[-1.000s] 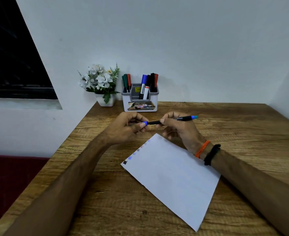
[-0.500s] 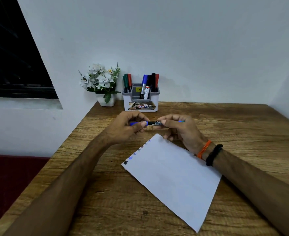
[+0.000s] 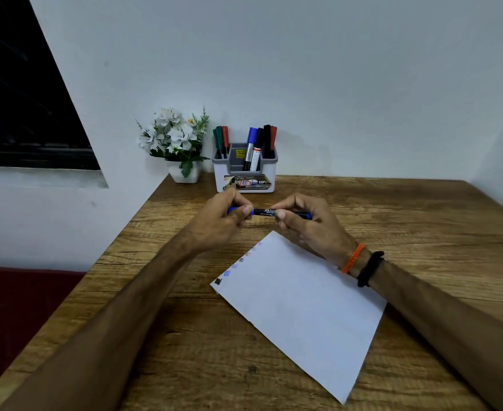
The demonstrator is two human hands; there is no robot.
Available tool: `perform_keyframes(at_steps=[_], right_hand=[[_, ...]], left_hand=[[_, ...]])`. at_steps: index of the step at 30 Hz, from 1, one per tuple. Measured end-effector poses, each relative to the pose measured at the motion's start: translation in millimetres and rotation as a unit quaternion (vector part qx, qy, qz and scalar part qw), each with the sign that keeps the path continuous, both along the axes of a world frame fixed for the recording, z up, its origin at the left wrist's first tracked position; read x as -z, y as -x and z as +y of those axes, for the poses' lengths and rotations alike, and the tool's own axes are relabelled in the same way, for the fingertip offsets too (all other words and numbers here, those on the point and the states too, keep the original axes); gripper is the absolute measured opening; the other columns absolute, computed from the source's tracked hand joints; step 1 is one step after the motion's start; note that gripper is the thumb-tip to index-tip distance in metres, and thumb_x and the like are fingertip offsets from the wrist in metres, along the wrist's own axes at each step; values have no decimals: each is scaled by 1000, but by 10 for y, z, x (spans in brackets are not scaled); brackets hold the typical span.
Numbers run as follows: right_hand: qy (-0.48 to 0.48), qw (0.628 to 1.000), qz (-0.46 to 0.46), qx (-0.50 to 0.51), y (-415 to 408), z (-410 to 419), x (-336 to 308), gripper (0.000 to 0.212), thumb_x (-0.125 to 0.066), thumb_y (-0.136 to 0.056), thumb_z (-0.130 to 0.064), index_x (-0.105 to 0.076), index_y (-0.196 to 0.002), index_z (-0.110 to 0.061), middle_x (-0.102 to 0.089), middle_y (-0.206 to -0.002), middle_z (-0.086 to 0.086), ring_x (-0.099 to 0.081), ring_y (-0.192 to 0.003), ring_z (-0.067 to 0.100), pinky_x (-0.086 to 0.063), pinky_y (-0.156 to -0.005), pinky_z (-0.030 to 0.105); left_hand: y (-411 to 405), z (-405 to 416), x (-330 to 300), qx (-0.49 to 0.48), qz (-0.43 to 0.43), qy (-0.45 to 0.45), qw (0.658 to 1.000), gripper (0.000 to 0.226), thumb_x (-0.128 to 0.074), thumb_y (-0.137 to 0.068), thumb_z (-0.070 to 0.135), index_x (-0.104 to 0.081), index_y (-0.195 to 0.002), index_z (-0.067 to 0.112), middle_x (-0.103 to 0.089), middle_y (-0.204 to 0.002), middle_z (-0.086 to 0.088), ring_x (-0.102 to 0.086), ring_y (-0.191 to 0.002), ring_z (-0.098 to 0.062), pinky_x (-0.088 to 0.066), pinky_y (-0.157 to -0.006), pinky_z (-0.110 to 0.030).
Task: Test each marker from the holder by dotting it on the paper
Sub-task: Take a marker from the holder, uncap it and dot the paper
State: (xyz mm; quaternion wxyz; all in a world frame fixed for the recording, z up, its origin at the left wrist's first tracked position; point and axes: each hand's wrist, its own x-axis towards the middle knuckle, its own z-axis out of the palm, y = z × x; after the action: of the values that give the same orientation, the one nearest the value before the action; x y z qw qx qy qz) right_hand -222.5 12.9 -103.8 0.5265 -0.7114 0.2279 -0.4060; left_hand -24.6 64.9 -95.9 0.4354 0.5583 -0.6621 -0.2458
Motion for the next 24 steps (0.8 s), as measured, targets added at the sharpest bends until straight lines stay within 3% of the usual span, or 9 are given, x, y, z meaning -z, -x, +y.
perform_keyframes(at_steps=[2,7,11,15,17,20,24], right_hand=[[-1,1000,3,-5,4,-14,23,10,-50,-97,6,-57,-101,12,-50,-68,13,-38,-41,2,-31,-38,16],[22,1000,2,13,-4,-7,-15,9,-54,-97,2,-59,-100,9,-55,-65,12,-47,-48,7,-37,-43,20],[81,996,15,45,-7,-26,-132,6,-66,-91,-3,-68,-96,-5,-63,-77,6,-56,-64,16,-48,-59,29],[130,985,71,91,-41,15,-160,33,-80,-77,-4,-67,-104,-19,-73,-84,-6,-67,-74,5,-51,-68,19],[187,971,104,103,-49,64,-213,59,-82,-74,-7,-57,-124,-25,-73,-80,-8,-68,-74,2,-48,-65,13],[283,944,148,81,-66,131,-312,97,-81,-75,-11,-27,-151,-34,-69,-74,-9,-68,-72,4,-44,-62,7],[331,927,164,68,-103,187,-353,105,-83,-75,-15,-18,-155,-35,-64,-71,-10,-66,-69,5,-42,-59,7]], left_hand=[[13,9,13,-5,-14,-2,1000,16,-52,-97,12,-55,-84,20,-58,-77,-3,-50,-66,-14,-43,-61,-34],[5,39,-123,1,-9,4,1000,11,-53,-96,11,-56,-87,16,-59,-75,-1,-52,-63,-8,-45,-60,-27],[1,50,-229,-30,66,43,996,9,-62,-89,7,-57,-95,8,-63,-81,-3,-60,-66,-4,-51,-63,-18],[67,76,-283,-95,222,70,968,49,-78,-71,8,-51,-112,3,-69,-87,-6,-71,-75,-12,-55,-63,-21],[120,81,-302,-105,240,88,961,56,-81,-65,12,-50,-111,6,-70,-83,-5,-71,-72,-11,-53,-61,-19],[216,106,-330,-100,241,105,960,56,-81,-67,7,-49,-112,9,-71,-68,3,-70,-69,-4,-54,-63,-17],[286,124,-334,-79,237,113,962,66,-82,-62,15,-46,-117,10,-70,-70,2,-70,-67,-6,-55,-63,-19]])
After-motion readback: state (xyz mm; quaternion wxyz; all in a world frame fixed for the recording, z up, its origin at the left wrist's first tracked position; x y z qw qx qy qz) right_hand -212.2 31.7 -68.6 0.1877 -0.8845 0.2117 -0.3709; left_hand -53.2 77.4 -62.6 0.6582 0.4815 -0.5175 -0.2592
